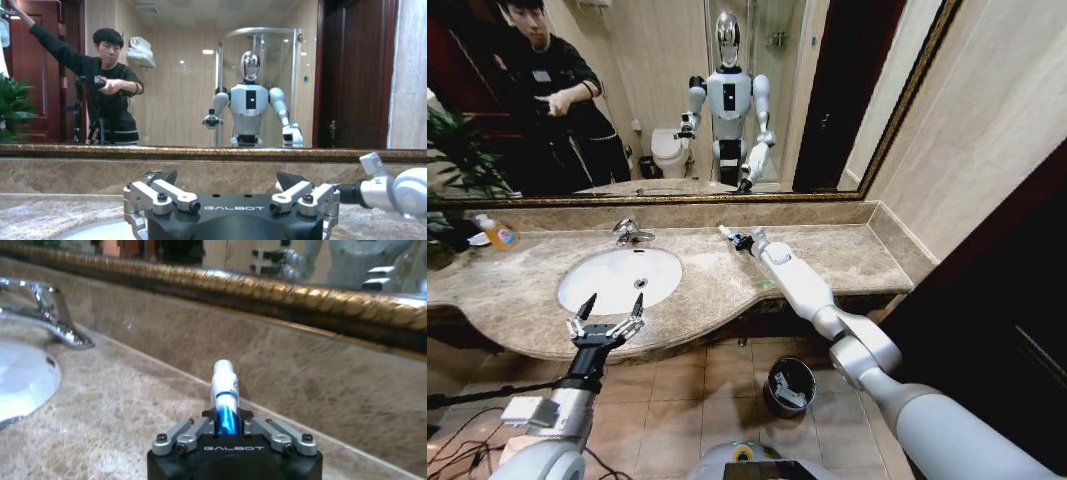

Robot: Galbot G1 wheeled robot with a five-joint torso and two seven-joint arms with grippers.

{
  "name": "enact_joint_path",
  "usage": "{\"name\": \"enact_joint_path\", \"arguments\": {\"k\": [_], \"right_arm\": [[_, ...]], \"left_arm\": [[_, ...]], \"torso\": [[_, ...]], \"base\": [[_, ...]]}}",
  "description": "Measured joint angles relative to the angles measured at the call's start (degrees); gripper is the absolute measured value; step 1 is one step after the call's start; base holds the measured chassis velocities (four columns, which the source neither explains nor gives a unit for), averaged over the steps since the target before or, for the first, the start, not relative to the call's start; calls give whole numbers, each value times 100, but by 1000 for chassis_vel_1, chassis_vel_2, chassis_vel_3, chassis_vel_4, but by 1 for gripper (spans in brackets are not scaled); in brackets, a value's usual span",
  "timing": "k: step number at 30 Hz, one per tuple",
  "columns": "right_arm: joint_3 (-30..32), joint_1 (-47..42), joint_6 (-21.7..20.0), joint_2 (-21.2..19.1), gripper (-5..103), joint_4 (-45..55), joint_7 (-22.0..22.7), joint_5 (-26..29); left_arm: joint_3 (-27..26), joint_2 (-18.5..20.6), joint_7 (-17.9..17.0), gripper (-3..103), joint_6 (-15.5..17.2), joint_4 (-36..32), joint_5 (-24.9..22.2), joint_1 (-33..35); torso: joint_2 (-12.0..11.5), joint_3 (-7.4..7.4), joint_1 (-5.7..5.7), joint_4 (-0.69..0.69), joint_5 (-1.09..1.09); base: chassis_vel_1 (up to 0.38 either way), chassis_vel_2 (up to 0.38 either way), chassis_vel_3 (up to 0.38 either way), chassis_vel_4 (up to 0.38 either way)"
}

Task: Pick up the trash from the sink and place it in the trash bin.

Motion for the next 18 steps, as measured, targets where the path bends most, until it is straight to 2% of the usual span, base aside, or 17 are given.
{"name": "enact_joint_path", "arguments": {"k": [2,5,6,9,10,12,14,18], "right_arm": [[-8,-52,-77,-112,17,235,81,133],[-99,-282,-376,-553,17,1087,299,559],[-99,-282,-376,-553,17,1087,299,559],[-176,-731,-734,-1226,17,2238,465,960],[-176,-731,-734,-1226,17,2238,465,960],[-138,-1128,-773,-1611,17,2809,508,1062],[-80,-1312,-796,-1767,16,3044,539,1117],[351,-2124,-902,-2328,16,4056,647,1385]], "left_arm": [[0,0,0,100,0,0,0,0],[0,0,0,100,0,1,0,0],[0,0,0,100,0,1,0,0],[0,0,-1,100,0,0,0,0],[0,0,-1,100,0,0,0,0],[0,0,0,100,0,0,0,0],[0,0,0,100,0,0,0,0],[0,0,0,100,0,0,0,0]], "torso": [[0,0,0,0,0],[0,0,0,0,1],[0,0,0,0,1],[0,-1,0,-1,-1],[0,-1,0,-1,-1],[0,0,0,-1,2],[0,0,0,-1,3],[0,0,0,0,2]], "base": [[0,0,0,0],[0,0,0,0],[0,0,0,0],[0,0,0,0],[0,0,0,0],[0,0,0,0],[0,0,0,0],[0,0,0,0]]}}
